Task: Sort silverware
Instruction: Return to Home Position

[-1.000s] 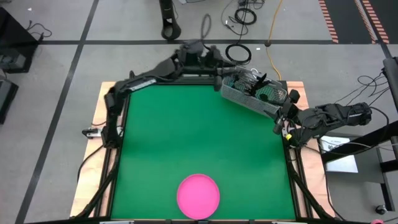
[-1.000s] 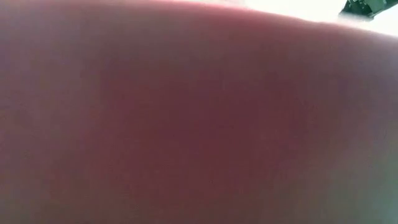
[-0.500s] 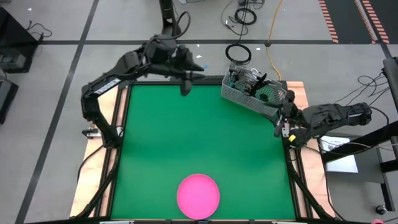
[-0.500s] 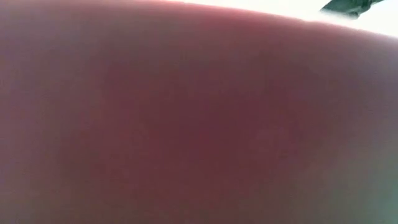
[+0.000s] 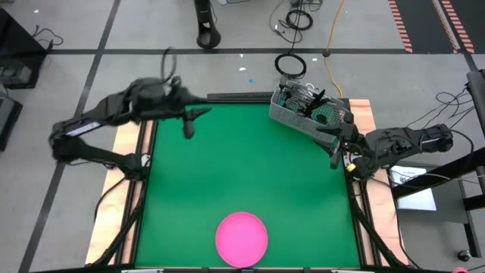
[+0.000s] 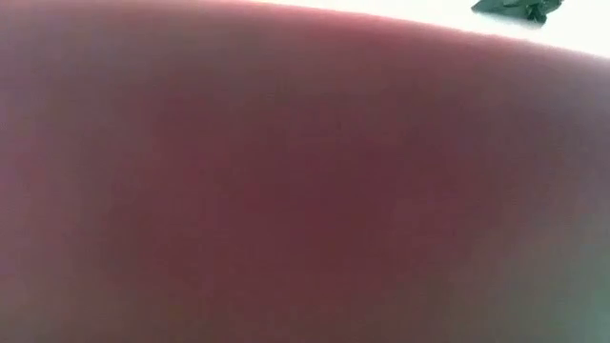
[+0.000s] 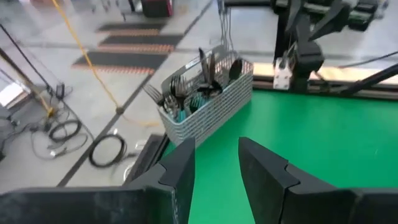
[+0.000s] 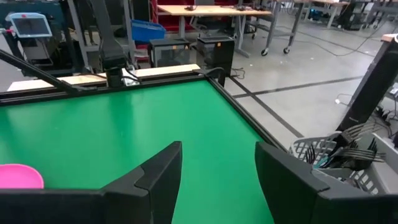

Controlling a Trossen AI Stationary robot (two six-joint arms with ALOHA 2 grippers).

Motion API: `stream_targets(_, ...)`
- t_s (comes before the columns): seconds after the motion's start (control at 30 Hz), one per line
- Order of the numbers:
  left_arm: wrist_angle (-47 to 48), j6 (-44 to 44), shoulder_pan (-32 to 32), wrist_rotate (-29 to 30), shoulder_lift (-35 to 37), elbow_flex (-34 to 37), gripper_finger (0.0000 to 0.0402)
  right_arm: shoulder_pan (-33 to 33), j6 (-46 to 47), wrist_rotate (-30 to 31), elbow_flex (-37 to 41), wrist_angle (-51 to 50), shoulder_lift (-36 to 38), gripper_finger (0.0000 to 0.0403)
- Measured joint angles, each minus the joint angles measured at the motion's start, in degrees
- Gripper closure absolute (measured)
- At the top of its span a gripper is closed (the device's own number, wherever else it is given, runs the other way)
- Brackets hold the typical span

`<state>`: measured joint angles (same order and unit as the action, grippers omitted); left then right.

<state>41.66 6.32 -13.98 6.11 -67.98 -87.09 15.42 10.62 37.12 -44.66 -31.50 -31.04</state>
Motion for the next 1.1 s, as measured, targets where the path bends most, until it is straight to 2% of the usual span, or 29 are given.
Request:
stream_targets(0.23,-22.62,-1.52,0.68,0.22,18.47,28.42,0.0277,0.0,0.28,0.02,0.0,-0.07,-0.66,0.0211)
stream_targets(0.47,-34.9,-2.96,0.61,0.15,29.87,46.52,0.0277,0.0,3.96,-0.58,0.0,-3.32,-0.64,0.0211)
stream_targets(0.57,-39.4,-4.32,0.61,0.08,33.3,52.27,0.0277,0.01,6.95,-2.85,0.14,-5.63,-0.63,0.0211)
stream_targets(0.8,-43.98,-6.61,0.64,0.58,41.43,63.09,0.0277,0.07,11.58,-2.99,5.89,-5.16,1.89,0.0211)
stream_targets(0.87,-44.29,-7.5,0.61,0.95,44.15,65.44,0.0277,0.07,12.64,-3.47,9.03,-2.35,3.33,0.0211)
stream_targets(1.1,-44.42,-7.49,0.61,3.71,53.33,71.06,0.0277,-0.02,11.19,-12.85,20.39,12.16,8.33,0.0211)
